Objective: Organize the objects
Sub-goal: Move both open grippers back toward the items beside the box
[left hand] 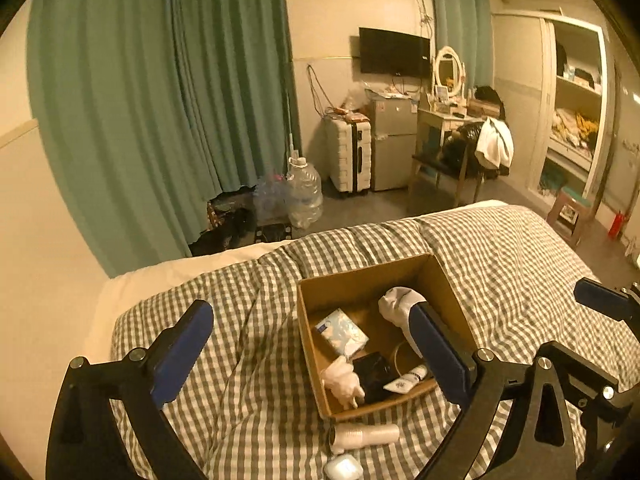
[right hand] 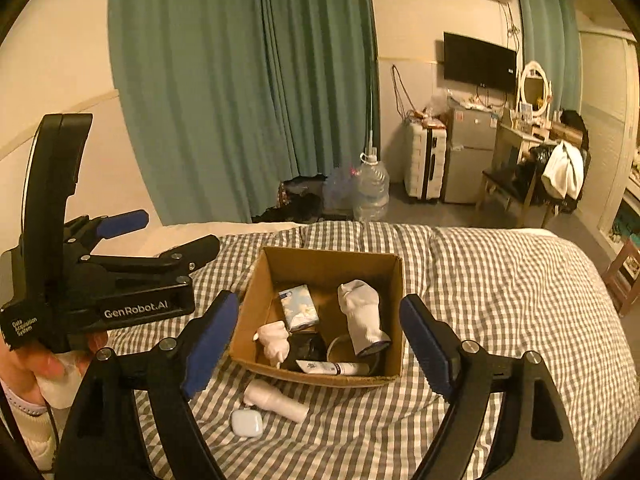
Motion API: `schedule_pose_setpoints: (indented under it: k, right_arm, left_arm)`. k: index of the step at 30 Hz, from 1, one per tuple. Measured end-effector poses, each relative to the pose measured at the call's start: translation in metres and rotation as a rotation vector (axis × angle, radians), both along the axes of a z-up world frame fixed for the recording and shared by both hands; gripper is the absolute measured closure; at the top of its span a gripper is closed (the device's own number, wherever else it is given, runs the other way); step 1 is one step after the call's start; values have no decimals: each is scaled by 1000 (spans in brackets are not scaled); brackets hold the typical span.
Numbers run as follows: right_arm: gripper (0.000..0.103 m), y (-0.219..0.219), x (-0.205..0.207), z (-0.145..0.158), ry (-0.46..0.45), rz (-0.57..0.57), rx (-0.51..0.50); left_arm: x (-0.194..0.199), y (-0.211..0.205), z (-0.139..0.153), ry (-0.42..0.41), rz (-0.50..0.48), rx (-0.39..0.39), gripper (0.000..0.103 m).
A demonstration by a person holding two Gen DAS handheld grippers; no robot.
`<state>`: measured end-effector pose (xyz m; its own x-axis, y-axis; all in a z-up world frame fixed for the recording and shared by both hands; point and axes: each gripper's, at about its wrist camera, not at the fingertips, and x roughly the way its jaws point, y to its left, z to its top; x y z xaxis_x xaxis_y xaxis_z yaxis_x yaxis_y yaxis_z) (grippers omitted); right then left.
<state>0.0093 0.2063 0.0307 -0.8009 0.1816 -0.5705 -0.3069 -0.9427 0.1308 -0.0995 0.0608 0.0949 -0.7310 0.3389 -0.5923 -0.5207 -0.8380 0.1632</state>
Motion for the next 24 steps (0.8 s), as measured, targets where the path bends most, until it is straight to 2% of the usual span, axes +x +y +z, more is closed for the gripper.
schedule_pose_setpoints:
  k: [5,11,16,20,24]
  right_arm:
    - [18,-11,19,3,2,14,-5]
    - [14,-24,24,-11,-26,13,-7]
    - [10,-33,18,-37,-87,2,18]
    - [10,-40,9,-62,-125,-3,18]
    - [10,-45,-1,-90,-158,0,-5]
  left_arm:
    - [17,-24,-4,9,17,-5,2]
    - [30,-52,-25,26,61,-26,1]
    - [33,-74,-52,34,103,-39,1]
    - [33,-91,-74,1,126,-3,1]
    - [29,-99,-99,-24,129,-27,1]
